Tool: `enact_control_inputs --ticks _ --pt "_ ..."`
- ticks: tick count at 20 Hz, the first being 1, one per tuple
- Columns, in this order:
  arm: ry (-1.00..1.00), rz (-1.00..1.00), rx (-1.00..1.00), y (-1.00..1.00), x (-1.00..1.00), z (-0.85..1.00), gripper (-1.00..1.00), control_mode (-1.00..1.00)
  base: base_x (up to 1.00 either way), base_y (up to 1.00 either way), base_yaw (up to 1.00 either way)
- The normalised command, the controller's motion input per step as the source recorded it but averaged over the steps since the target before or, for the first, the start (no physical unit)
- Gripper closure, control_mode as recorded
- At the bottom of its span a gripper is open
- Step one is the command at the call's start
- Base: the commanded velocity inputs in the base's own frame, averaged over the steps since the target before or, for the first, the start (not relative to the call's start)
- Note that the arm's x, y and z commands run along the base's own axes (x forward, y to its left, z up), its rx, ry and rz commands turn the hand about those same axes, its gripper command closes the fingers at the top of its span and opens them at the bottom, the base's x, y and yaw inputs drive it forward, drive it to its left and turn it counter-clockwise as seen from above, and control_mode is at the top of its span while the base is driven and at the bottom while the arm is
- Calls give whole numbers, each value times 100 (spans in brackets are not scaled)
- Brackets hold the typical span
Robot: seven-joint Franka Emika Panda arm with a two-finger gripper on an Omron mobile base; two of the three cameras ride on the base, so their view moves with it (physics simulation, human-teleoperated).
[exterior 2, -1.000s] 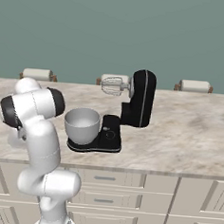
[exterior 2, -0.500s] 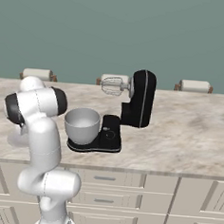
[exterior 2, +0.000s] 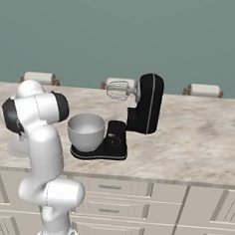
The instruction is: Add butter and sugar cubes to the stand mixer bowl and then turn on the stand mixer to begin making frosting.
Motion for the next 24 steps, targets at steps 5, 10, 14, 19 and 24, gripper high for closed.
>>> enact_control_inputs --ticks 5,10,14,19,24 --pt "6 -15 0 0 -34 43 100 -100 0 0 0" --pt "1 -14 0 -11 -19 60 100 -100 0 0 0" --pt "0 -9 0 -24 -13 67 100 -100 0 0 0" --pt "0 -5 0 -47 -18 53 100 -100 0 0 0" --pt "0 -6 0 -64 -16 48 100 -100 0 0 0"
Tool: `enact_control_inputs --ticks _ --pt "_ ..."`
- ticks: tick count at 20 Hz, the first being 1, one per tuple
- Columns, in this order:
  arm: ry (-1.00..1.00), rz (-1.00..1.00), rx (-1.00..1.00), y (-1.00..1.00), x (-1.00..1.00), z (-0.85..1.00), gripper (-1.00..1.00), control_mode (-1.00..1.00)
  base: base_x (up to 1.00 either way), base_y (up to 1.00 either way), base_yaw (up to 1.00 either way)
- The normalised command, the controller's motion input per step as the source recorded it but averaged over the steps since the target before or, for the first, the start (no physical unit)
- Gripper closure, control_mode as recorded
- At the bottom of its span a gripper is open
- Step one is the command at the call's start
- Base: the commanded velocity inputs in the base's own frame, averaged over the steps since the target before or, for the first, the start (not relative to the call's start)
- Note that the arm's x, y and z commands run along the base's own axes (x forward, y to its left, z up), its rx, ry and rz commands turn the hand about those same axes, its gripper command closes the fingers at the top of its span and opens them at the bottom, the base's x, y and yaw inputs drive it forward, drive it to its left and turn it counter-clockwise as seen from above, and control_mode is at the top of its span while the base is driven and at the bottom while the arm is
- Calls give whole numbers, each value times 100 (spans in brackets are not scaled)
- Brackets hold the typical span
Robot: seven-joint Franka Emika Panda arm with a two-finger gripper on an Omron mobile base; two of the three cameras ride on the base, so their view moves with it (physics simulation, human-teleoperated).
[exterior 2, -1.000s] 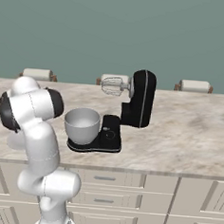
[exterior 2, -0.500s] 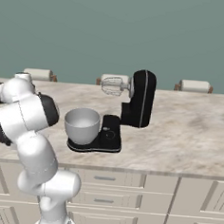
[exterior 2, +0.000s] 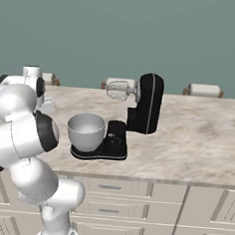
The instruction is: Add butter and sugar cubes to the stand mixer bowl and then turn on the stand mixer to begin making frosting.
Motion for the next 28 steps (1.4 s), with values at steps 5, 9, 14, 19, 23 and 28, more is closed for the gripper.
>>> enact_control_inputs --ticks 5,9,14,19,23,28 --pt "0 -5 0 -59 -15 57 100 -100 0 0 0" --pt "0 -4 0 -46 -13 59 100 -100 0 0 0" --pt "-4 -5 0 -50 -2 15 100 -100 0 0 0" --pt "-6 -7 0 -61 0 0 100 -100 0 0 0" --pt "0 -9 0 -54 3 0 100 -100 0 0 0" --pt "0 -11 0 -35 24 -1 100 -100 0 0 0"
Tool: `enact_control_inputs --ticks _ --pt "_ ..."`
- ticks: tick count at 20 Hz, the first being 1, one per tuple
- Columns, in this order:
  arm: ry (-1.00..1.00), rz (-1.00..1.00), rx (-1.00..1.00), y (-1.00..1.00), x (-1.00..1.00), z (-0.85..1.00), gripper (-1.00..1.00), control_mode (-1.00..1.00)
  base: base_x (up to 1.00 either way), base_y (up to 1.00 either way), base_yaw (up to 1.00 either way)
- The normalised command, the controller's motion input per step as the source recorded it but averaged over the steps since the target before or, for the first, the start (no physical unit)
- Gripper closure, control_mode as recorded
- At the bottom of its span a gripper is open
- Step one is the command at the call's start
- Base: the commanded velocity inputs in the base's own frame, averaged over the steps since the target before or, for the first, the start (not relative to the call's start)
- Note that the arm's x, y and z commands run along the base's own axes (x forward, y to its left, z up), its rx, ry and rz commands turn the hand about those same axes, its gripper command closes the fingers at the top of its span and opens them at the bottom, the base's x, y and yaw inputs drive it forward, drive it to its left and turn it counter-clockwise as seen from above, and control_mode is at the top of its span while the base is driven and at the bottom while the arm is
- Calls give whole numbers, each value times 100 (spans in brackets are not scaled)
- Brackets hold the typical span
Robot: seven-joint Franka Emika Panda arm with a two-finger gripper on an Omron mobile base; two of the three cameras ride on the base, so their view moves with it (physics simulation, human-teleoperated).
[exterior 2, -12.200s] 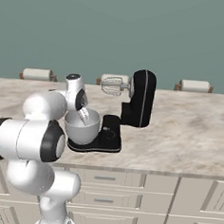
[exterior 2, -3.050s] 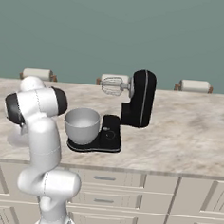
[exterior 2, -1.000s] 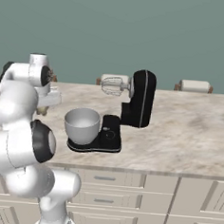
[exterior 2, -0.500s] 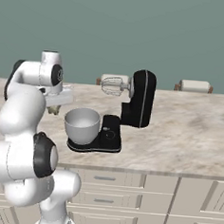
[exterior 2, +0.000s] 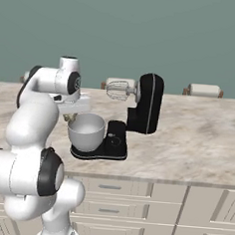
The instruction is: Add butter and sugar cubes to the stand mixer bowl and then turn on the stand mixer to begin making frosting.
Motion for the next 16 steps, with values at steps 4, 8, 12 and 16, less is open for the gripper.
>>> enact_control_inputs --ticks 4,8,12,16 --pt "0 -11 0 -12 38 -5 100 -100 0 0 0" --pt "0 -9 0 -2 33 -19 100 -100 0 0 0" --pt "0 -8 -1 0 28 -30 100 -100 0 0 0" --pt "0 -7 -3 0 18 -45 100 -100 0 0 0"
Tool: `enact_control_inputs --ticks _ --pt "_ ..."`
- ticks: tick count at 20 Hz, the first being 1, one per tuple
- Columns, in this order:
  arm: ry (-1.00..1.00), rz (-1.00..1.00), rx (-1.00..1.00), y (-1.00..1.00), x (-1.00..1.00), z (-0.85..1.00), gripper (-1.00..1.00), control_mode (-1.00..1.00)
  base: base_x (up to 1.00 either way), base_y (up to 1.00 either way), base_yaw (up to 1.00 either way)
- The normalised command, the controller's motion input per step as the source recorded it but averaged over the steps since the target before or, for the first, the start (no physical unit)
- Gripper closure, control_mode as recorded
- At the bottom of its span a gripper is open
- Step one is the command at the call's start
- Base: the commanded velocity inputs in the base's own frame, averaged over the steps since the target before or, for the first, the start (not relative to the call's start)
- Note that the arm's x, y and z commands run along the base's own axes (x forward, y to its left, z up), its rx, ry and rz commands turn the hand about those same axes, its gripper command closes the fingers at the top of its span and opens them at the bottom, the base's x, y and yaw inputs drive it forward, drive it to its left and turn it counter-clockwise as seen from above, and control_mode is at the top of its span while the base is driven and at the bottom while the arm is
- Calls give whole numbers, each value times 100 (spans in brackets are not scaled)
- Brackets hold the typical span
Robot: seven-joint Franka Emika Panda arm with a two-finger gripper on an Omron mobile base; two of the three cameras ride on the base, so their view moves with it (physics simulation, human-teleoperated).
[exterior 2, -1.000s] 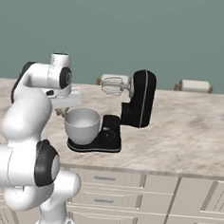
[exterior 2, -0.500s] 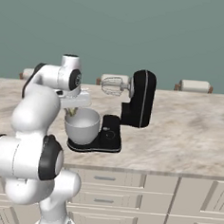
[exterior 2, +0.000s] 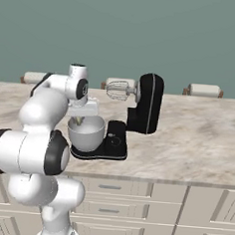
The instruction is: Add butter and sugar cubes to the stand mixer bowl and then turn on the stand mixer to begin making frosting.
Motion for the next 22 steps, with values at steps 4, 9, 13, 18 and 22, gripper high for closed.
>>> enact_control_inputs --ticks 4,9,13,18,22 --pt "0 -6 0 -5 19 -29 100 -100 0 0 0" --pt "0 -4 0 -11 14 -25 100 -100 0 0 0" --pt "0 -5 0 -7 12 -27 100 -100 0 0 0" --pt "0 -5 -2 -1 10 -27 100 -100 0 0 0" --pt "0 -5 -2 0 9 -23 100 -100 0 0 0"
